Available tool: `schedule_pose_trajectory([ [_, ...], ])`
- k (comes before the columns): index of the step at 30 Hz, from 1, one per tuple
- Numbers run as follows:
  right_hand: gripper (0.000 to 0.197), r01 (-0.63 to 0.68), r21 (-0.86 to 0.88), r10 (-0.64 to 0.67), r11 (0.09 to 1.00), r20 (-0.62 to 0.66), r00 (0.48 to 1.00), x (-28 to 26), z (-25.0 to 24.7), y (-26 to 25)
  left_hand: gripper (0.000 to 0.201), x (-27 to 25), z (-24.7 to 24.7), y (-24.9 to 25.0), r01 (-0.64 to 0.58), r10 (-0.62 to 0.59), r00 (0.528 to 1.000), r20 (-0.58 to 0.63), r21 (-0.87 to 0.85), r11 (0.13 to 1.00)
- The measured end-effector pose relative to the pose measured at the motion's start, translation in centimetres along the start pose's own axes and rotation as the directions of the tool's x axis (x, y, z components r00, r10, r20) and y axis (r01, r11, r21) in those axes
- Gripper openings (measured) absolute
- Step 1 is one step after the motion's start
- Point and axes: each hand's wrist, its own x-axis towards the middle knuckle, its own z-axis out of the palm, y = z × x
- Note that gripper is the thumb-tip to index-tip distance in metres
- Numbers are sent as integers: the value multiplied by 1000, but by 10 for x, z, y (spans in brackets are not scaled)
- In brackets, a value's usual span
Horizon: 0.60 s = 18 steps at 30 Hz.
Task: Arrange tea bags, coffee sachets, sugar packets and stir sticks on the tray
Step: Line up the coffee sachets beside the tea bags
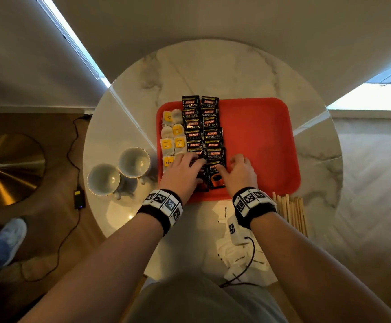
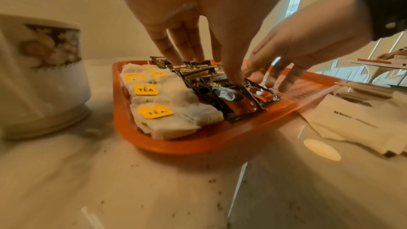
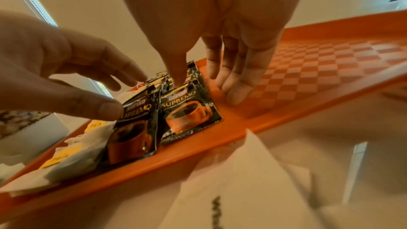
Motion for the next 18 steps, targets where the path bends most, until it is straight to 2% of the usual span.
schedule_pose_trajectory([
  [3,45,22,15,-21,1000,-26,999,4,3,-10,64,-1,8,-3,-2,2,1000,6,45,999],
  [7,34,1,38,-1,999,1,1000,6,6,-15,61,-2,17,-5,17,-22,997,72,73,997],
  [18,31,-39,91,38,995,15,999,-5,9,-5,55,-5,23,-9,-30,31,999,33,-10,999],
])
